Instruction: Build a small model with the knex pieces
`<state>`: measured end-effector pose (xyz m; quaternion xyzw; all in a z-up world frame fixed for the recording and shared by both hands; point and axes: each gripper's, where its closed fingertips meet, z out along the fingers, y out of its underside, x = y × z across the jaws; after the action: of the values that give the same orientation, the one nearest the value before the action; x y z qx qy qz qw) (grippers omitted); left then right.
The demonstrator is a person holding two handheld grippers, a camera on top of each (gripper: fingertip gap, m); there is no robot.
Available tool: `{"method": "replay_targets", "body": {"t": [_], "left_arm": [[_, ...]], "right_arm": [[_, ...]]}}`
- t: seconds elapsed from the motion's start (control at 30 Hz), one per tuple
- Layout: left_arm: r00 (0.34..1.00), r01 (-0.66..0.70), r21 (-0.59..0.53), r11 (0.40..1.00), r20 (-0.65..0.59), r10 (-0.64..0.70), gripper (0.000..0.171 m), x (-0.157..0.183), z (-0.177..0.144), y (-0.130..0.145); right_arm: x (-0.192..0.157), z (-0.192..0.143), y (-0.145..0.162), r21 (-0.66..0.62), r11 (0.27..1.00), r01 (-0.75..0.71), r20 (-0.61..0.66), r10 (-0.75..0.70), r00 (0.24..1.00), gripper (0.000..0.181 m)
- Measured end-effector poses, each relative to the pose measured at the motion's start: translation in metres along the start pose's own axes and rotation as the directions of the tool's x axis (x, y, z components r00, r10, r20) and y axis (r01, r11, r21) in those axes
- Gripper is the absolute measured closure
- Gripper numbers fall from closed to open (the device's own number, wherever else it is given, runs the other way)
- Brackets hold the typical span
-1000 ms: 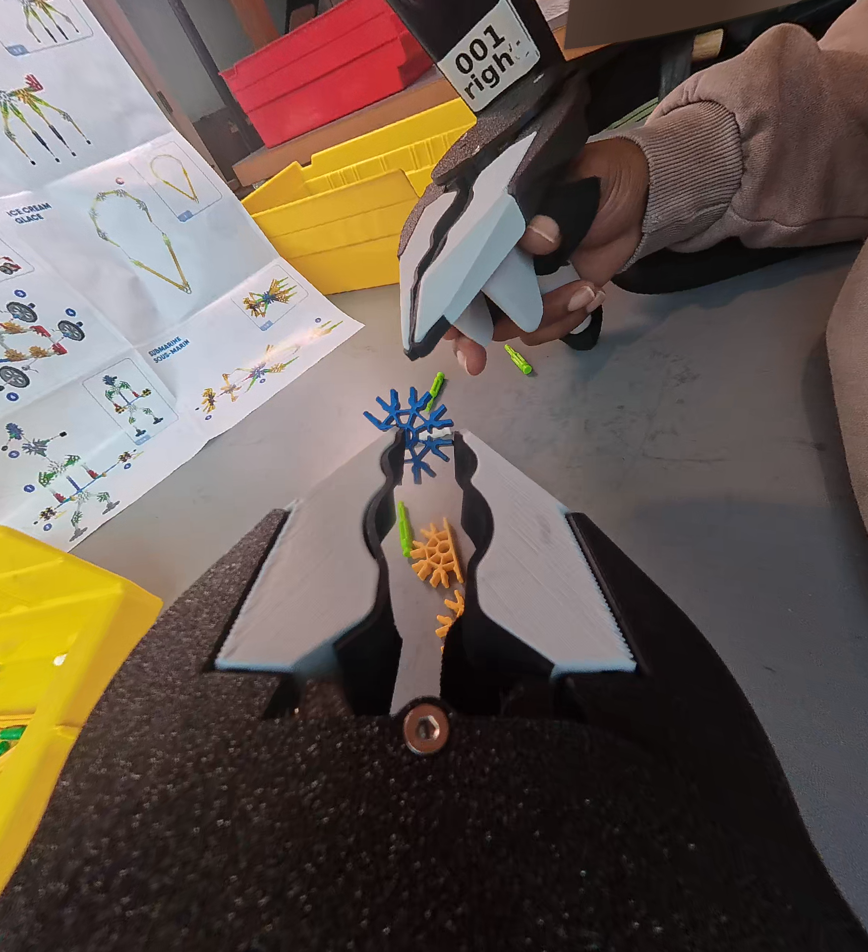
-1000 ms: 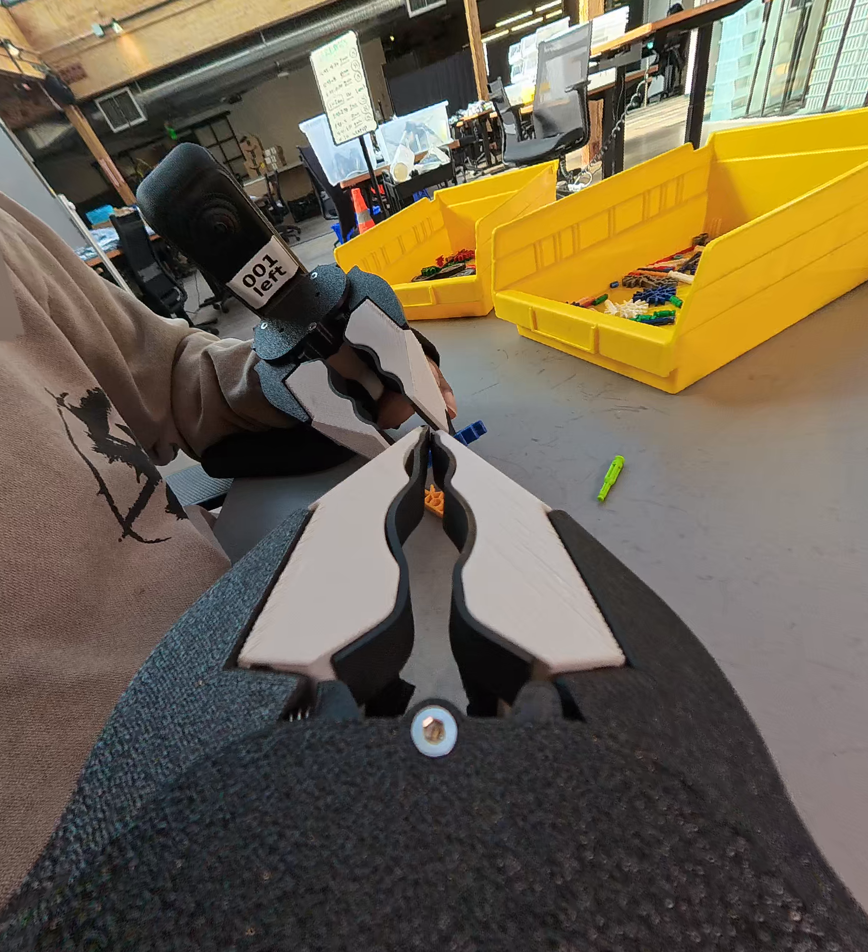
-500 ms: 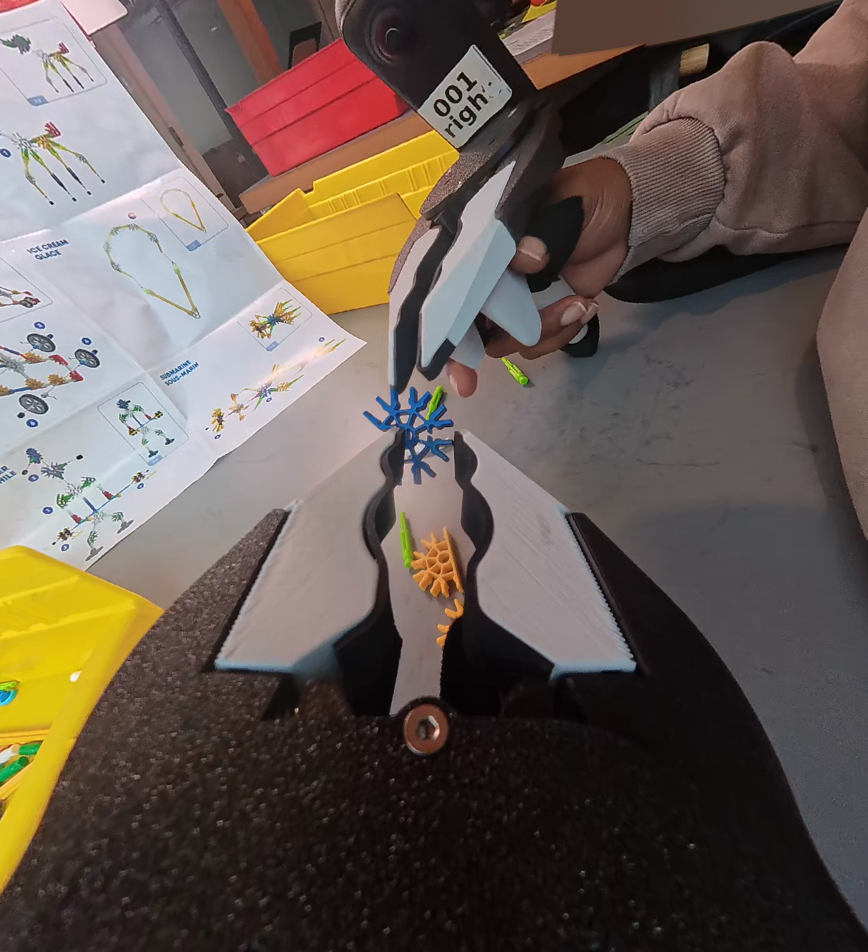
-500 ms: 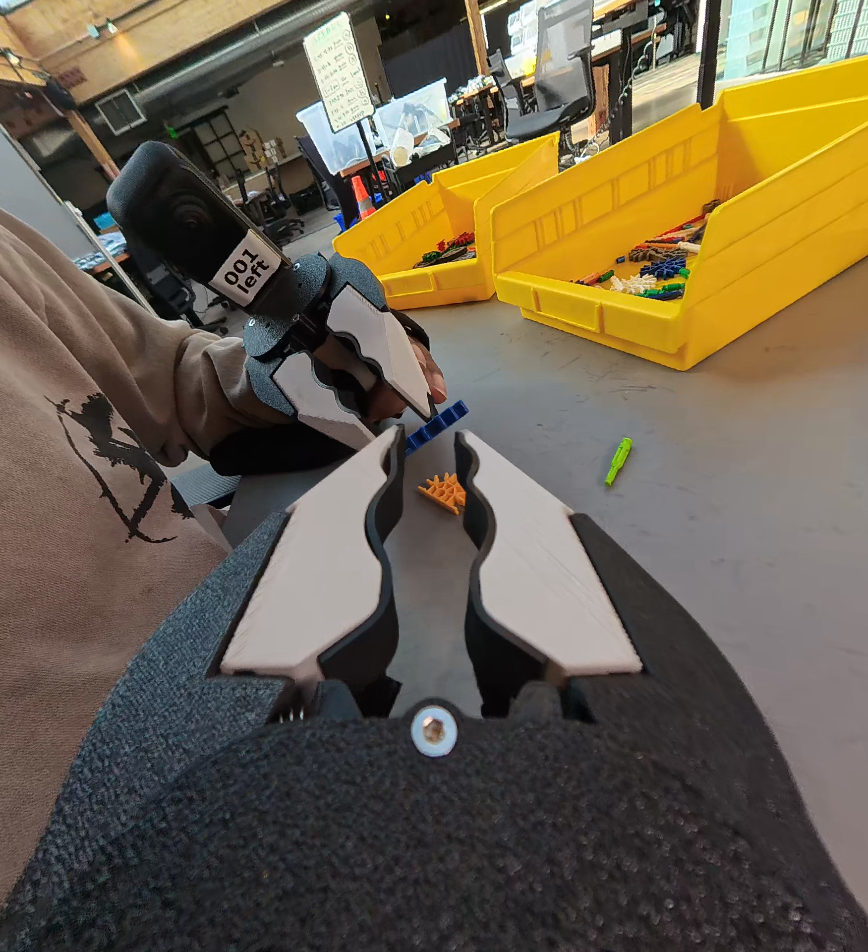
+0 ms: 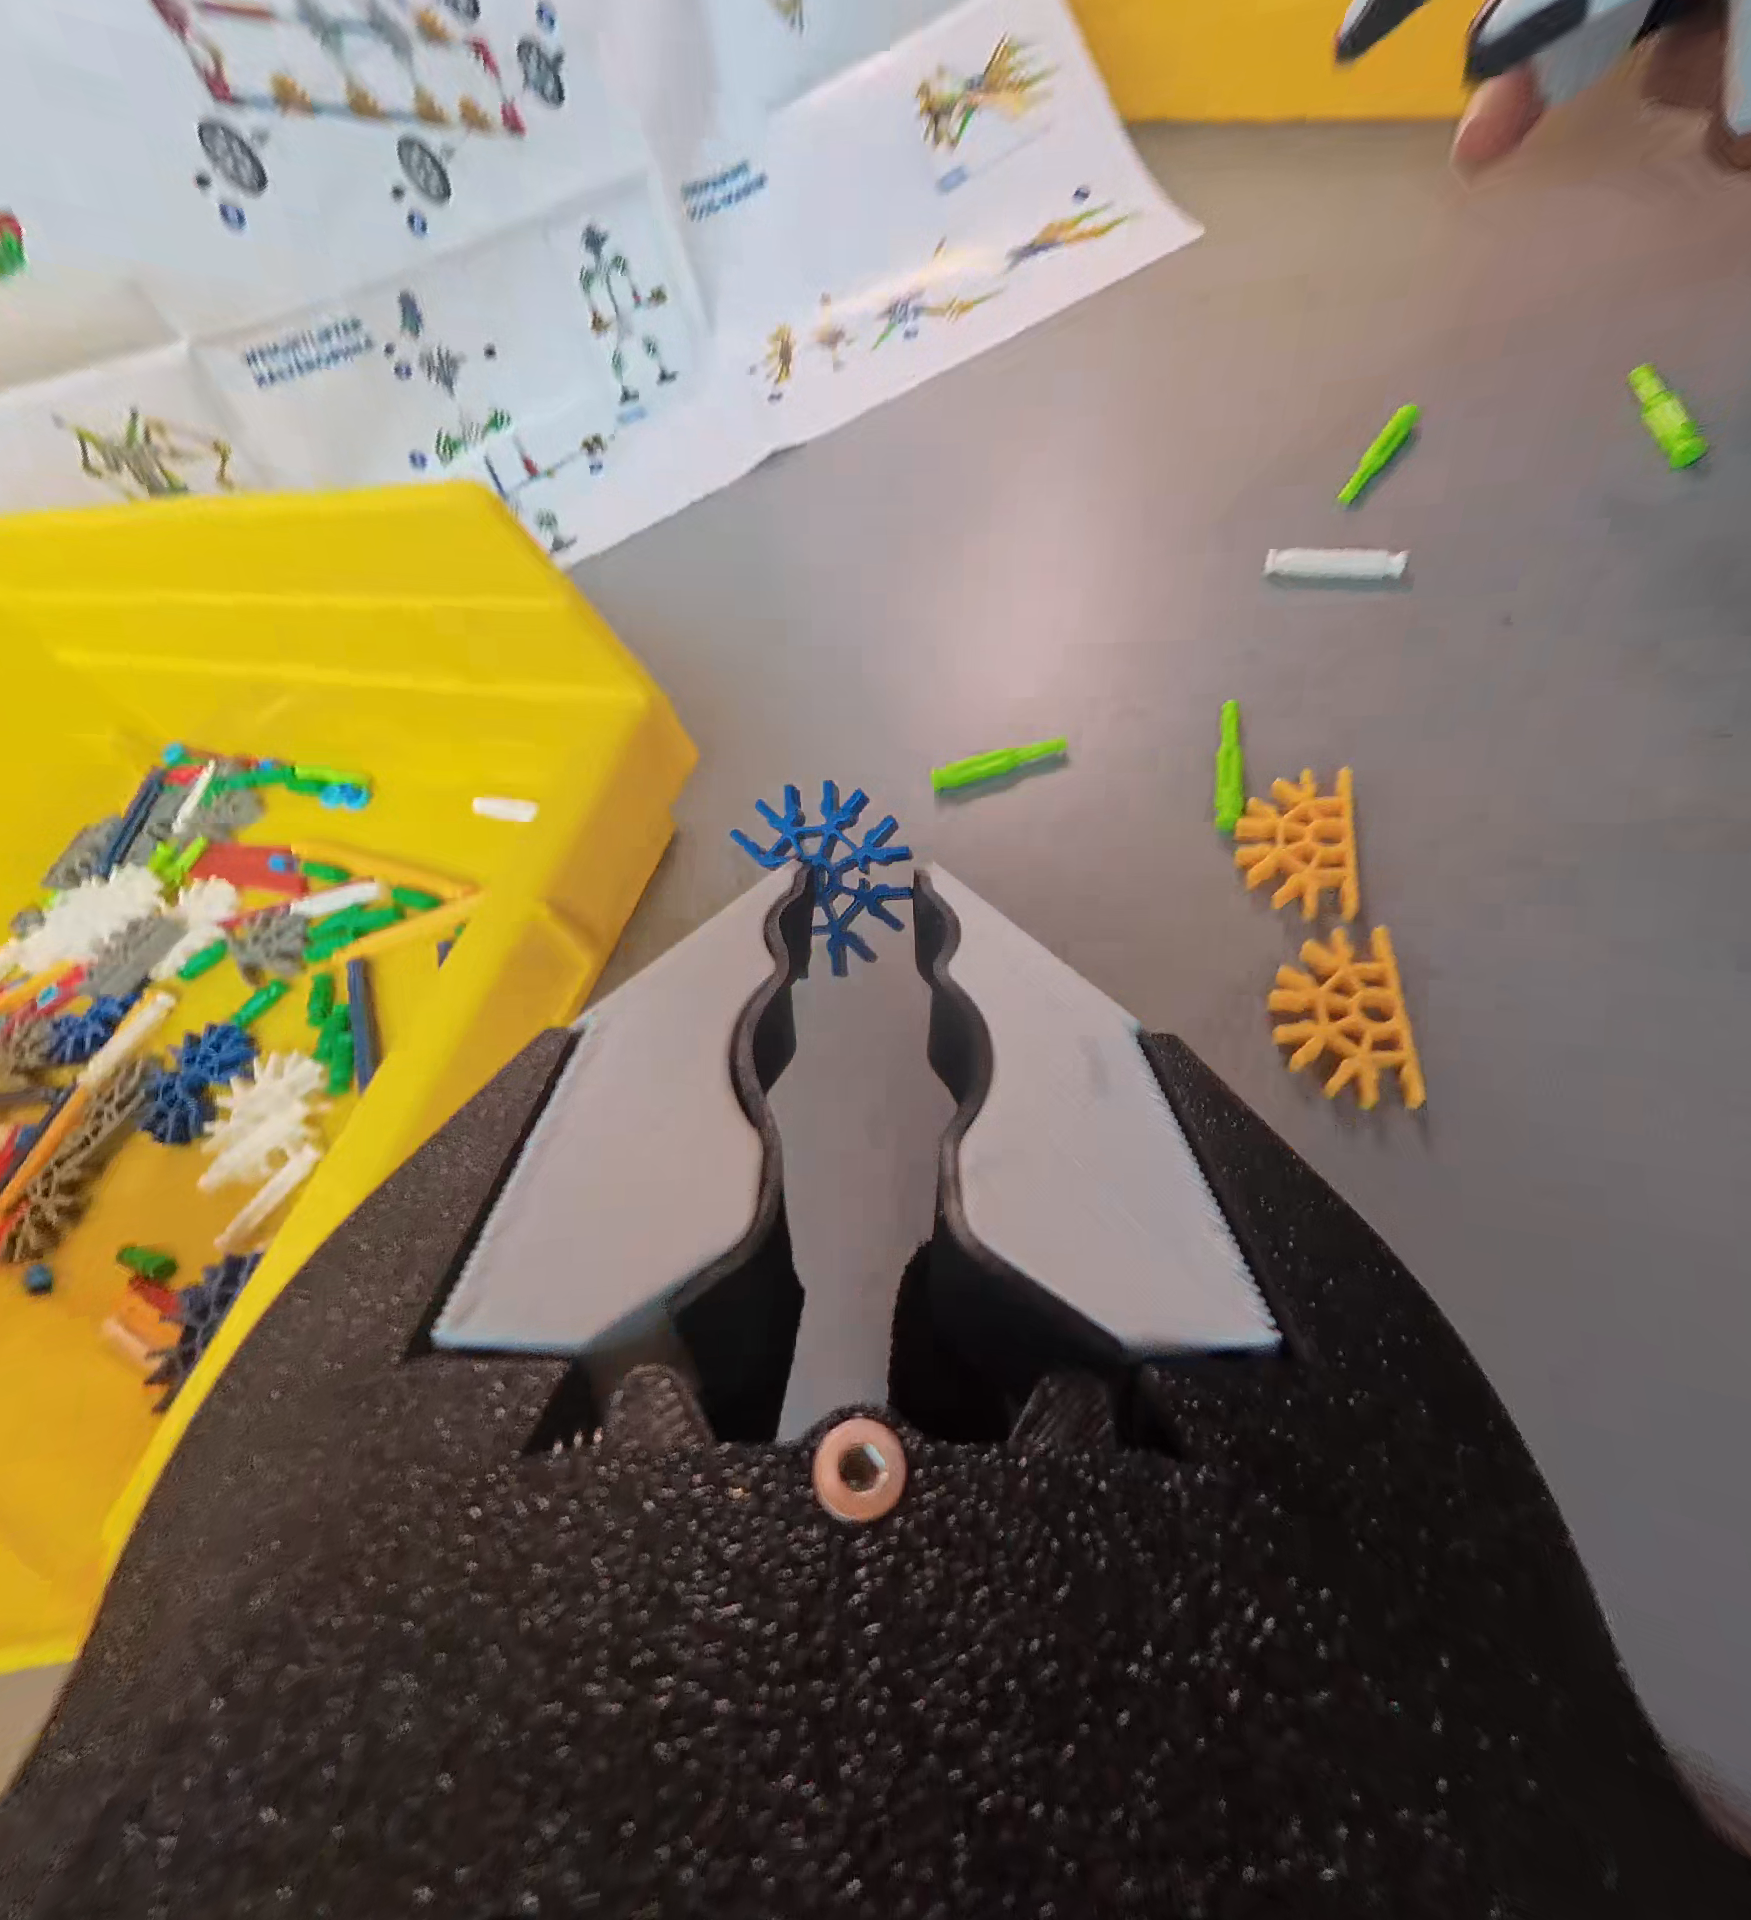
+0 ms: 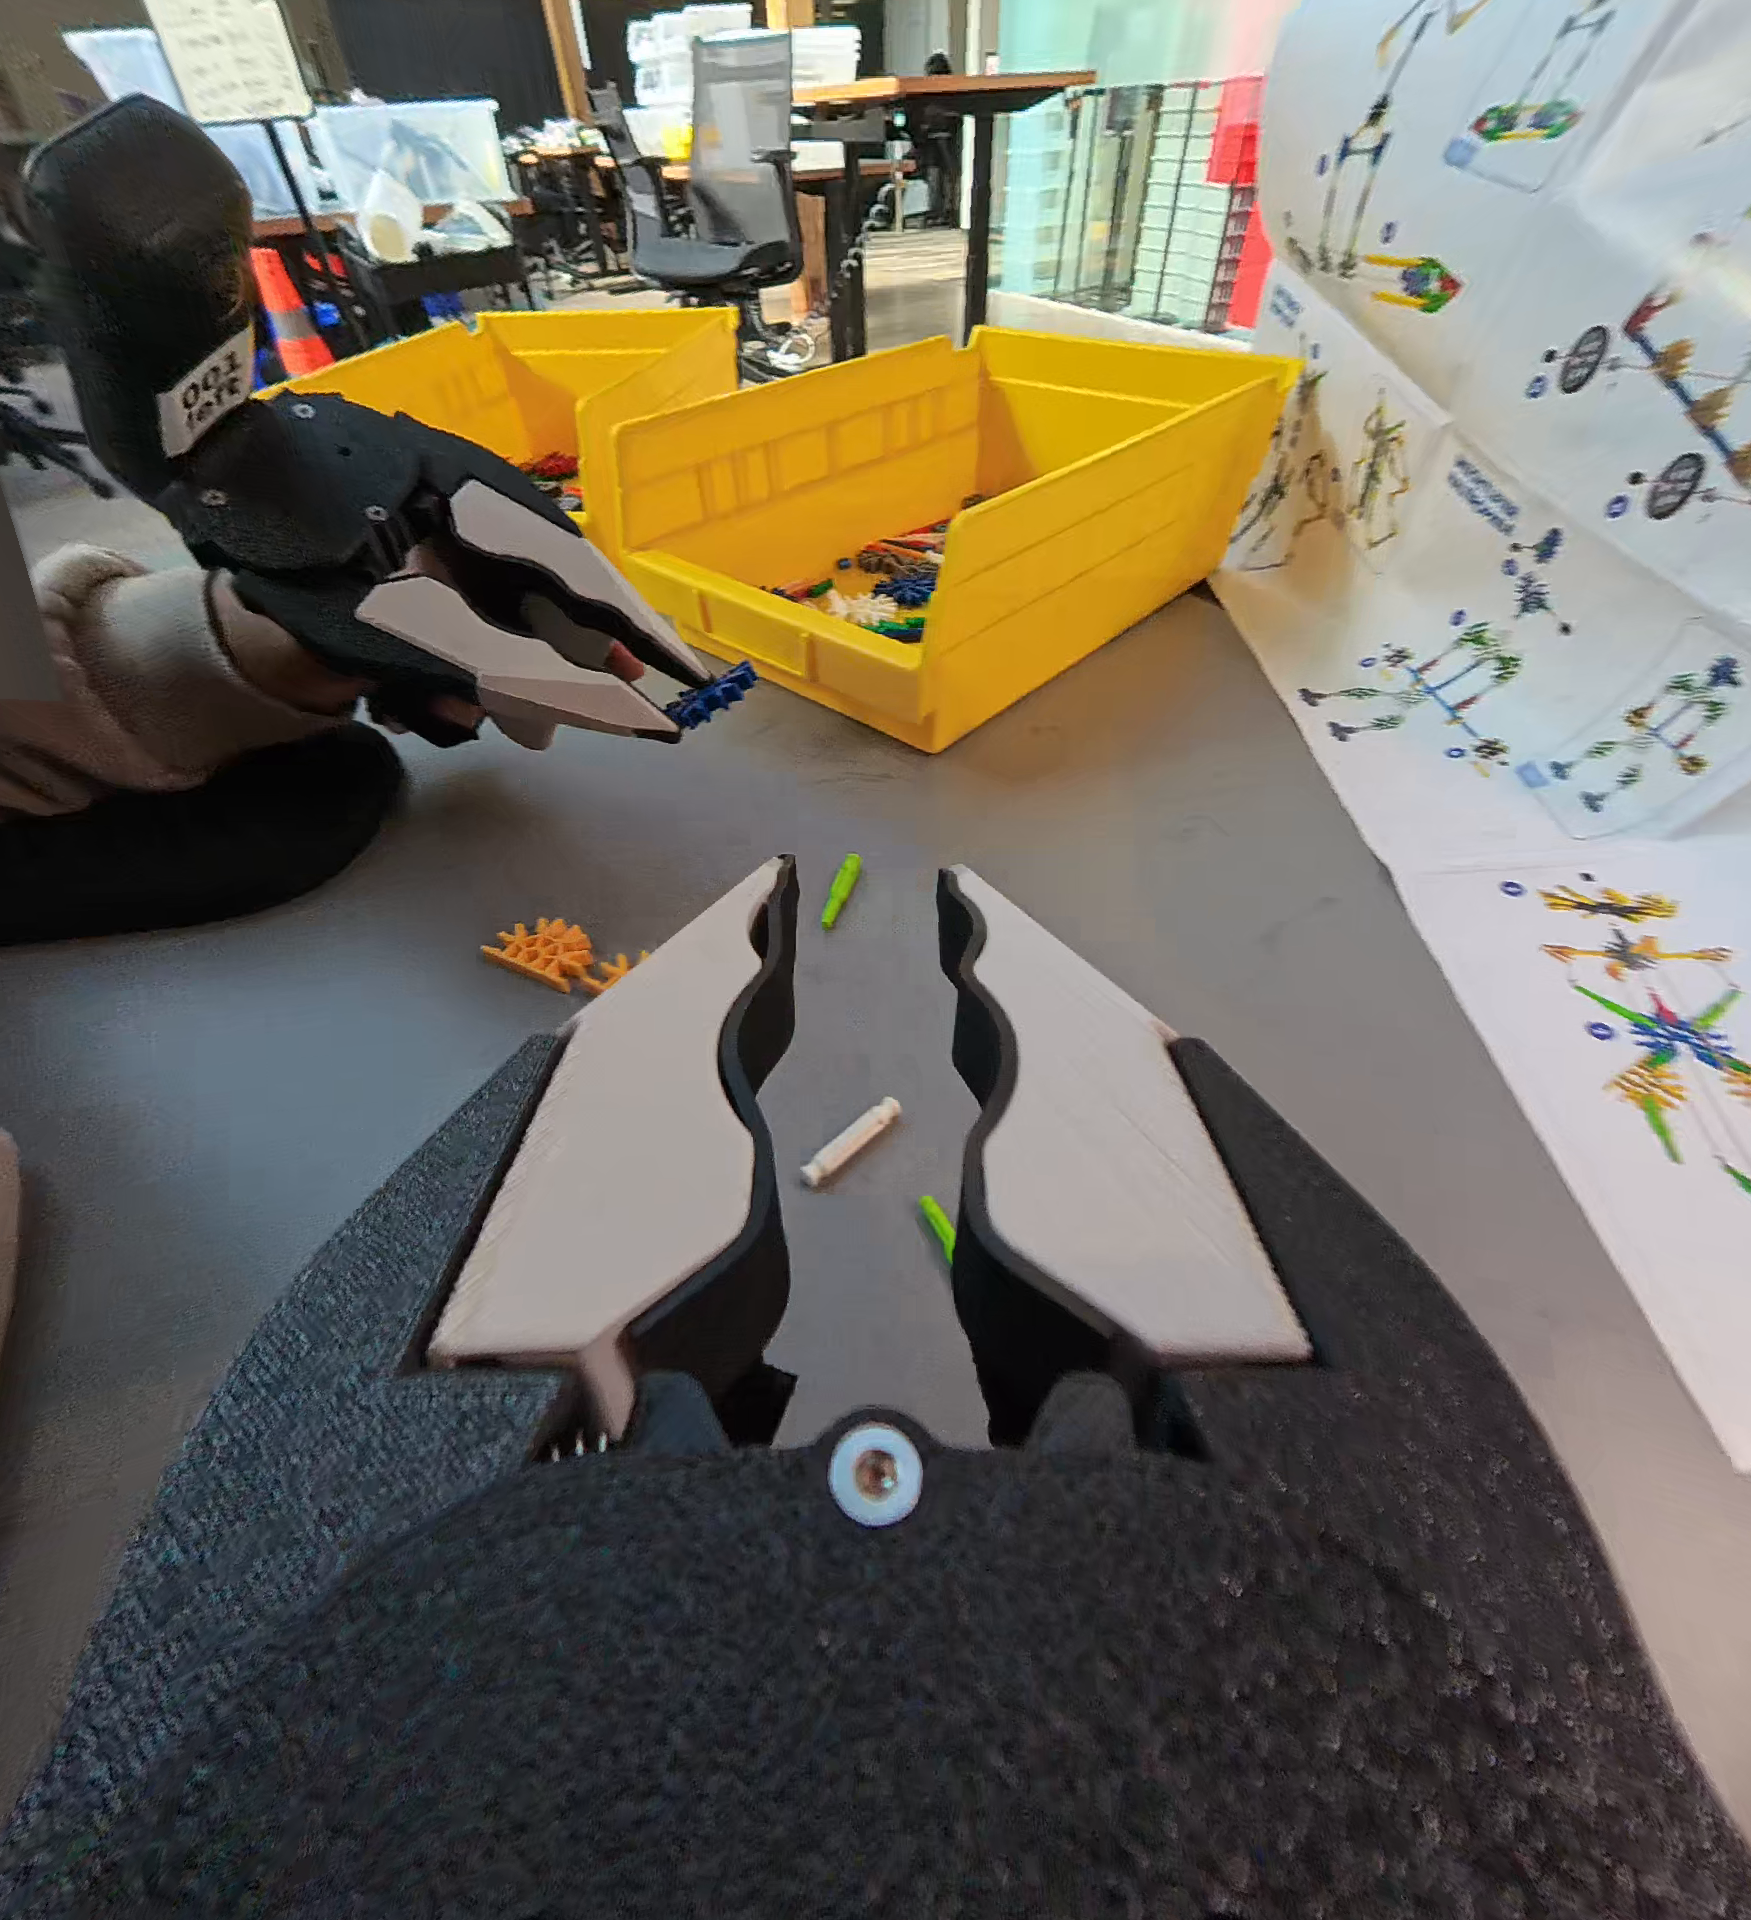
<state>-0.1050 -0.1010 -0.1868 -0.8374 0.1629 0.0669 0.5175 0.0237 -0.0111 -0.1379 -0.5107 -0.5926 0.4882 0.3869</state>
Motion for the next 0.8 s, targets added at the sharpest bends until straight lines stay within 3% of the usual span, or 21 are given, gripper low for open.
{"method": "replay_targets", "body": {"t": [0.13, 0.3, 0.57, 0.8], "left_arm": [[0.989, 0.127, -0.133, 0.983, -0.058, -0.136, 0.153, -0.005, -0.002, 0.03], [0.958, 0.238, -0.179, 0.955, -0.117, -0.261, 0.153, -0.003, 0.002, 0.04], [0.952, 0.256, -0.205, 0.945, -0.114, -0.283, 0.152, -0.005, 0.007, 0.049], [0.954, 0.285, -0.013, 0.958, -0.096, -0.285, 0.139, -0.02, 0.001, 0.018]], "right_arm": [[0.052, -0.022, 0.011, -0.067, 0.997, 0.025, -0.226, -0.039, 0.973, 0.145], [0.103, -0.05, 0.031, -0.154, 0.988, -0.021, -0.434, -0.048, 0.899, 0.141], [0.126, -0.059, 0.048, -0.143, 0.976, -0.165, -0.493, 0.074, 0.867, 0.141], [0.133, -0.06, 0.052, -0.142, 0.968, -0.208, -0.516, 0.106, 0.85, 0.141]]}}
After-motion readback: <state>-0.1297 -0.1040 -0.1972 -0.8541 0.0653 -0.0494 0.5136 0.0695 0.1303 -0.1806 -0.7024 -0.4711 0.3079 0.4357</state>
